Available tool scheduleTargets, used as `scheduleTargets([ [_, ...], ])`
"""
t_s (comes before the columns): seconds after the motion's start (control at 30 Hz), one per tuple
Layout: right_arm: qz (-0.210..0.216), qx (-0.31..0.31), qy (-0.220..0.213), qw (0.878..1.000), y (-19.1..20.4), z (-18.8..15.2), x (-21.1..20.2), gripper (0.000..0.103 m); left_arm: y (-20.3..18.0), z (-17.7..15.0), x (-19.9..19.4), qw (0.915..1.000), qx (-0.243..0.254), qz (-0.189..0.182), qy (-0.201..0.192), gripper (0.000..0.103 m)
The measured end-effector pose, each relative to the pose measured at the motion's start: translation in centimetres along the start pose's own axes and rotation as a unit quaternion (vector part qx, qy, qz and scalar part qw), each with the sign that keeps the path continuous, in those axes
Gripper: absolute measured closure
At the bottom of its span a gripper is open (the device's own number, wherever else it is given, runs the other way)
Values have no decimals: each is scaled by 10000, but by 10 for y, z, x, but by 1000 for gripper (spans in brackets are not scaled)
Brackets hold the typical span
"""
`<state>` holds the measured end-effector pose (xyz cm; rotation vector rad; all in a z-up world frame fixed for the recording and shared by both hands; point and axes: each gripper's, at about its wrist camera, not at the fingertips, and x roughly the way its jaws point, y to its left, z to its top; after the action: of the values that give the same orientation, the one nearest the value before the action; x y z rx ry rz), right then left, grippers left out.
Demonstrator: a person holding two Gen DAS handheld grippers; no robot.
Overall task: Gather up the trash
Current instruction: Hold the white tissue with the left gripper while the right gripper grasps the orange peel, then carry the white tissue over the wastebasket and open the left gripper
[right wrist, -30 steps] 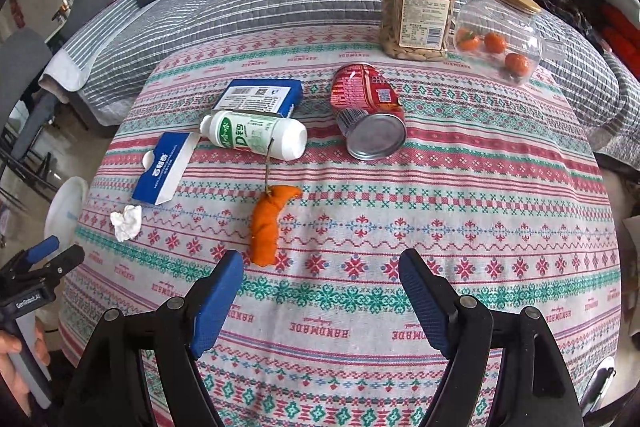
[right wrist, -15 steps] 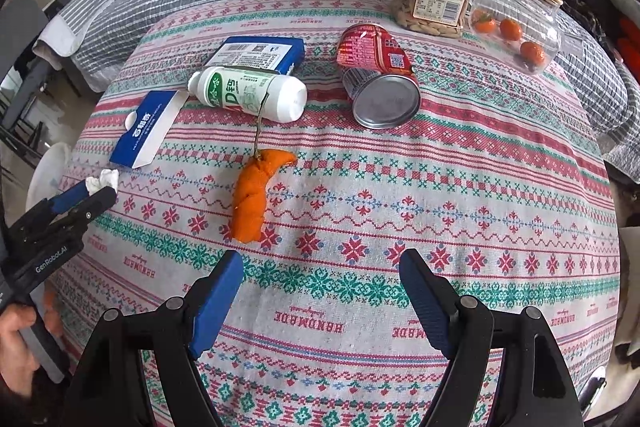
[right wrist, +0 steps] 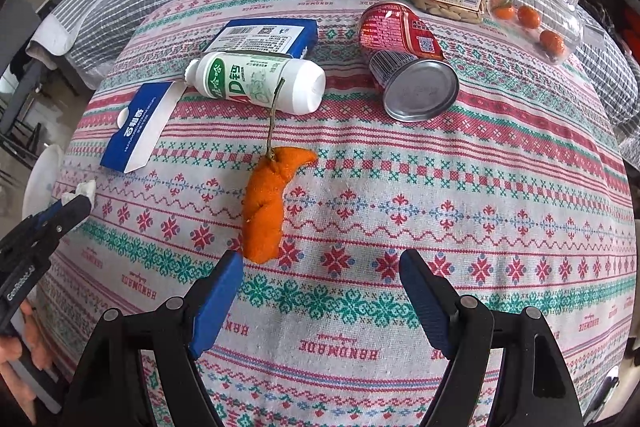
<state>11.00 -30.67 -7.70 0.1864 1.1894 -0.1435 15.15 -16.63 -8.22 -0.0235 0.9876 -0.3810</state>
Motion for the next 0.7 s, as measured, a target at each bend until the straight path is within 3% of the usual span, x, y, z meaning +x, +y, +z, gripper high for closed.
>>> scheduleTargets([
  [0.23,-219,-2,0,9998,12,15,15,22,14,-6,-9,9999,-46,154,1,76],
  [0.33,-263,3,-51,9996,16,24,18,30,21,-10,-13,9997,-78,218,12,76],
  [0.47,-460,-107,-121,9988,29,37,24,48,31,-15,-21,9995,-112,295,0,76],
  [0.53,-516,-163,-158,9984,35,41,26,62,36,-17,-27,9993,-138,335,-18,76],
  [0.57,-517,-185,-164,9984,39,43,27,77,38,-18,-29,9993,-145,348,-19,76],
  [0.7,-550,-302,-204,9978,48,47,28,83,49,-20,-39,9990,-175,416,-56,76],
])
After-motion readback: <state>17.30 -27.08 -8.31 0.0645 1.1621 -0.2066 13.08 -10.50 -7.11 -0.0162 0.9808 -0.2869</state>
